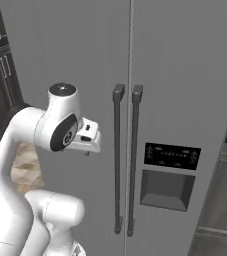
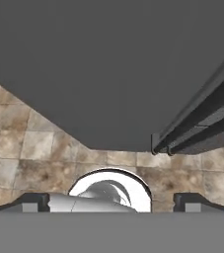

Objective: Open the freezer door, pick up the ice cube tray from the freezer, and place it on the dining counter.

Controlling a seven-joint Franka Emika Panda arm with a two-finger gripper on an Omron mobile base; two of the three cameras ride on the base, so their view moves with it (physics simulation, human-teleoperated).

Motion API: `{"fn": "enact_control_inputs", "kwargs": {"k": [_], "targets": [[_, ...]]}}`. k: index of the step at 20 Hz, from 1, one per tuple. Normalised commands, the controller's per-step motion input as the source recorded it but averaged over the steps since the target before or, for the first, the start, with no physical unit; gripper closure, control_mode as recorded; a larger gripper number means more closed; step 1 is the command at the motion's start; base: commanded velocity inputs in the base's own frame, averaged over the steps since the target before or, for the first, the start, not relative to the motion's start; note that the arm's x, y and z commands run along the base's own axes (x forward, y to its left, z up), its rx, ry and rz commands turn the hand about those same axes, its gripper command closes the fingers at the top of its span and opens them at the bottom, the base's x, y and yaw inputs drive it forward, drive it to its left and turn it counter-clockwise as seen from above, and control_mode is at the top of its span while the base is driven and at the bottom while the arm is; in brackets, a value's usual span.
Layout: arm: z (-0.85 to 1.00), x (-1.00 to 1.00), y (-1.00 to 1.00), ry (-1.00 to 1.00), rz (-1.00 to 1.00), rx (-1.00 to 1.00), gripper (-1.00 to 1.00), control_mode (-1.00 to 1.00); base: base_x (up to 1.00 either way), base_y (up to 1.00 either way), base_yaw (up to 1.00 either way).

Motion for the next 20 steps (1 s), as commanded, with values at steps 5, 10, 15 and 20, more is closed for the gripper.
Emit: {"fn": "enact_control_inputs", "kwargs": {"k": [5, 10, 15, 20], "targets": [[0.00, -0.92, -1.00, -0.44, 0.13, 0.04, -1.00, -1.00, 0.00, 0.00, 0.00], [0.00, -0.52, -0.99, -0.54, 0.08, 0.01, -1.00, -1.00, 0.00, 0.00, 0.00], [0.00, -0.07, -0.82, -0.48, 0.00, 0.00, -1.00, -1.00, 0.00, 0.00, 0.00], [0.04, 0.20, -0.32, -0.43, 0.00, 0.00, -1.00, -1.00, 0.00, 0.00, 0.00]]}}
